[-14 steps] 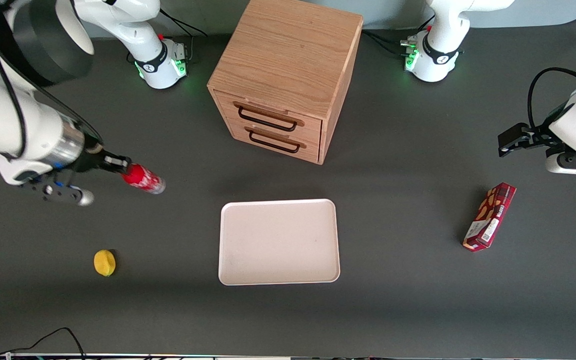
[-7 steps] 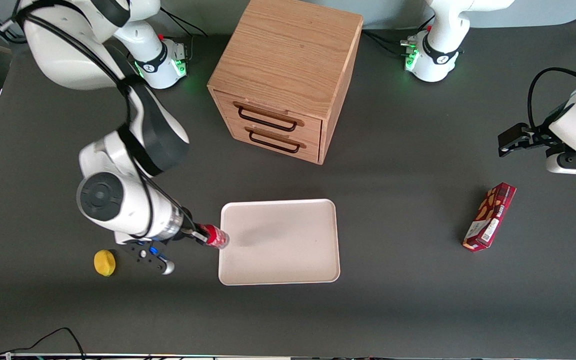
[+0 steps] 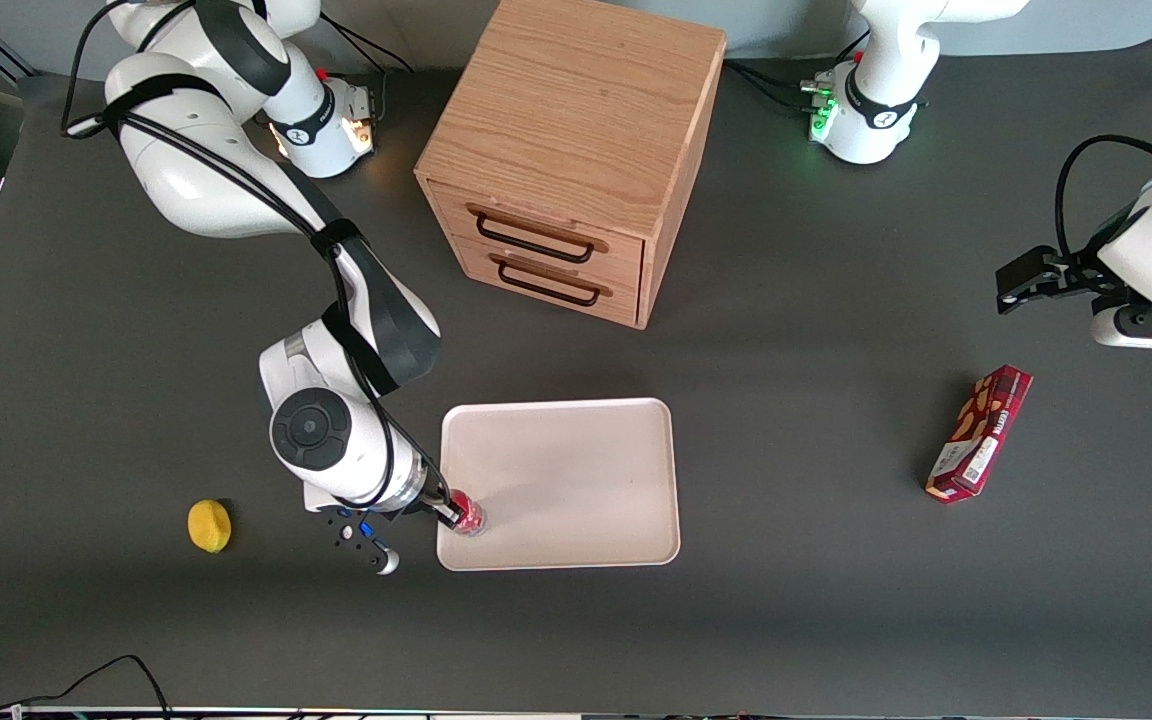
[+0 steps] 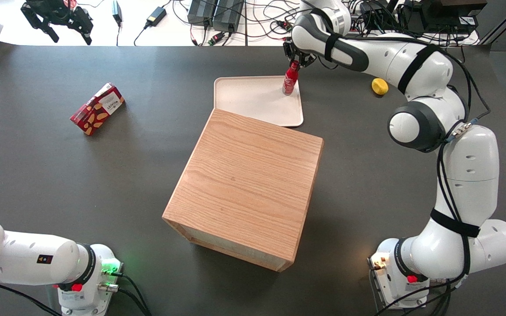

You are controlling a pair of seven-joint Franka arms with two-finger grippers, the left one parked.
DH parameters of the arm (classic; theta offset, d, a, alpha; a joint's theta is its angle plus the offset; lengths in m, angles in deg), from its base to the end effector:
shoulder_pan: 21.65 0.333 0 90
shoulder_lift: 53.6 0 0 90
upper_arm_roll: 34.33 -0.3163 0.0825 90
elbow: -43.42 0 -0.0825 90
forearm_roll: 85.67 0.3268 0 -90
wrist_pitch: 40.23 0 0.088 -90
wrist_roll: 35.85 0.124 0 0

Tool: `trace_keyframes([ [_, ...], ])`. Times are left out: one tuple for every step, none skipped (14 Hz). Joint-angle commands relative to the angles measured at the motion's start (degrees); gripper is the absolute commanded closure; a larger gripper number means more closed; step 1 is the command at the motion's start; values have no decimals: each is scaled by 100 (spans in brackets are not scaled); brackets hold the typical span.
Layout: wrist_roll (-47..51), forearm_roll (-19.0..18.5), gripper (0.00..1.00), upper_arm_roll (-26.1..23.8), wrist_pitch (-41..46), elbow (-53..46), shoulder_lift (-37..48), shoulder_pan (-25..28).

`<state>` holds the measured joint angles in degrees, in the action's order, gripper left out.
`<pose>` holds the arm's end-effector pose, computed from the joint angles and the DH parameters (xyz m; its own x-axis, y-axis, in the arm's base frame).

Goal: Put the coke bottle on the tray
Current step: 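Set the bottle upright on the tray and open the right gripper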

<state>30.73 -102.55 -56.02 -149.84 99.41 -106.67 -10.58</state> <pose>0.6736 0.2800 0.3271 0.7961 -0.6051 0.0073 -0.6036 -0.7950 -0.0608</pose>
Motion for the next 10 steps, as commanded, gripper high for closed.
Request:
trace_keyframes([
  [110, -193, 0, -89, 97, -300, -90, 36],
  [110, -193, 0, -185, 141, -291, -64, -17],
  [110, -193, 0, -282, 307, -291, -12, -52],
  [92, -193, 0, -370, 570, -300, 128, -96],
  [-4, -193, 0, -466, 833, -291, 365, -166],
  [-387, -193, 0, -589, 1193, -230, 732, -280],
  [-957, -193, 0, -738, 1666, -73, 1180, -437],
  [-1363, -132, 0, -801, 2062, 172, 1671, -674],
  [-1767, -53, 0, -871, 2388, 531, 2207, -859],
  [-2093, 252, 0, -828, 2600, 874, 2726, -1052],
])
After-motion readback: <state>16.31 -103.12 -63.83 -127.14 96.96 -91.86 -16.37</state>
